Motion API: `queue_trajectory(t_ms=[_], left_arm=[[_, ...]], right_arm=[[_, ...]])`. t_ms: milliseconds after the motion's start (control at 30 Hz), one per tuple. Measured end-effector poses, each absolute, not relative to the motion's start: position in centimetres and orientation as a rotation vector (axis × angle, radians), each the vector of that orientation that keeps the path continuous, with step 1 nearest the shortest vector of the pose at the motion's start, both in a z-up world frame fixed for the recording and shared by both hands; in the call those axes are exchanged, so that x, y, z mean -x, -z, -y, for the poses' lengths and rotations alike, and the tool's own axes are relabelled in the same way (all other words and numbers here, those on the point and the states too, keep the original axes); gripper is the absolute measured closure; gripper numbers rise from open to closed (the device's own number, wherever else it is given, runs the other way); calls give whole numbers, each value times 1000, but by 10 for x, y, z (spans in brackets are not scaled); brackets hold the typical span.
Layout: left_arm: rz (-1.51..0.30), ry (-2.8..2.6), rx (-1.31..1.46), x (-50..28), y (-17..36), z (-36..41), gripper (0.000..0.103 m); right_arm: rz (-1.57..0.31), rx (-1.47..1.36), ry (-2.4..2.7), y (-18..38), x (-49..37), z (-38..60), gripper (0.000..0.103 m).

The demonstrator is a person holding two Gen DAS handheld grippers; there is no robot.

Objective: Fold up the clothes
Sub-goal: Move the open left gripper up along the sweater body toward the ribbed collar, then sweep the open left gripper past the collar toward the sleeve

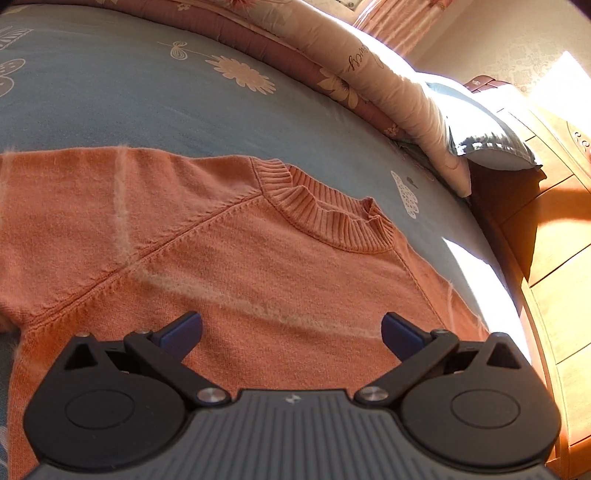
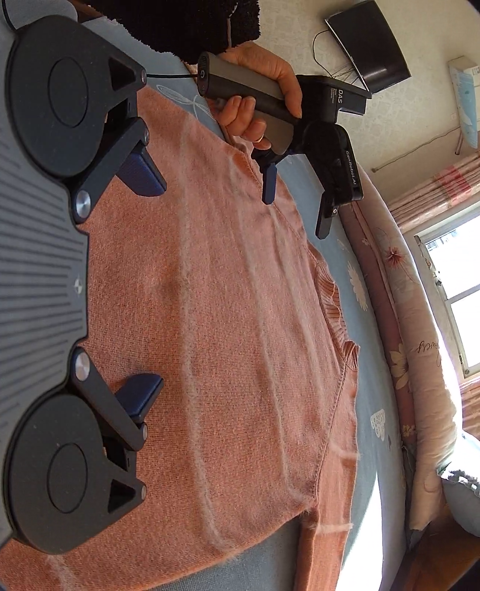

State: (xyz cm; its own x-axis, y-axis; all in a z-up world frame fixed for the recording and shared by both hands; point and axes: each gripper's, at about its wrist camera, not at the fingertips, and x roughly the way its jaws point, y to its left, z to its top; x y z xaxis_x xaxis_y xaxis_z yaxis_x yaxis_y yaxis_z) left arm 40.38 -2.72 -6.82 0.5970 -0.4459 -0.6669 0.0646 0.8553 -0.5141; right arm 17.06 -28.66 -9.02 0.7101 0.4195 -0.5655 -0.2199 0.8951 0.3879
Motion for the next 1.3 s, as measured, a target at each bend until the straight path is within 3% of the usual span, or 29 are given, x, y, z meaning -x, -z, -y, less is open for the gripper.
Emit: queue_trajectory(t_ms=[267,500,1300], left_arm=[[-885,283,479,-450,77,32,1],[-856,274,460,-464,59,40,1],[-830,188,350,-560,70,77,1]], right_arm=[[-682,-175,-355,93,-168,274,0],[-700,-178,-345,90,-167,275,0],[-707,-245,-263,81,-167,308,0]])
